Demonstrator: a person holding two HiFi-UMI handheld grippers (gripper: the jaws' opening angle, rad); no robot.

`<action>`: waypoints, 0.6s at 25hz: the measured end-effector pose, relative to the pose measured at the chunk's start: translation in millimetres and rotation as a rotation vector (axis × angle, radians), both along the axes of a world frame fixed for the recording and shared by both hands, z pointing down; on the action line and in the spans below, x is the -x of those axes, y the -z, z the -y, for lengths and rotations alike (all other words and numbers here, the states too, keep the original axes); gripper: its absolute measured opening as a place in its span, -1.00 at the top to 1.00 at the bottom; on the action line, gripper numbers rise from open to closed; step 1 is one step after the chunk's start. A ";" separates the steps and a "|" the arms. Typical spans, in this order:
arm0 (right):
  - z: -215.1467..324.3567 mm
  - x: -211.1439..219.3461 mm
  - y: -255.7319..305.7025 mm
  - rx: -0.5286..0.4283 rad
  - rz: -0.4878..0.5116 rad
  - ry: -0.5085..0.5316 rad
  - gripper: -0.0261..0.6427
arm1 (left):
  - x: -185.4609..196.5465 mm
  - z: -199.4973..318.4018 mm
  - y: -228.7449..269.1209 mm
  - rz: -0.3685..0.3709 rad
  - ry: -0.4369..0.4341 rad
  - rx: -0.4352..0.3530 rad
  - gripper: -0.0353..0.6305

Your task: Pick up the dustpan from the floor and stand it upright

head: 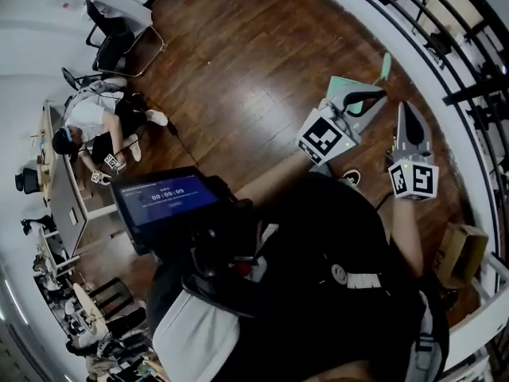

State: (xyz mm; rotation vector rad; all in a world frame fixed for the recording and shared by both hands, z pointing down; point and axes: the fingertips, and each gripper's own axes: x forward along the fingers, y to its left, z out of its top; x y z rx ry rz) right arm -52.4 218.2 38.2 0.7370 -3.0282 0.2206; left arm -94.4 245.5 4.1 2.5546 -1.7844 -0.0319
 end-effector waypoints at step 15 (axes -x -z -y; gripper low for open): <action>-3.5 9.2 -7.2 -0.018 -0.030 0.022 0.92 | 7.1 1.7 -8.9 -0.031 0.027 -0.017 0.84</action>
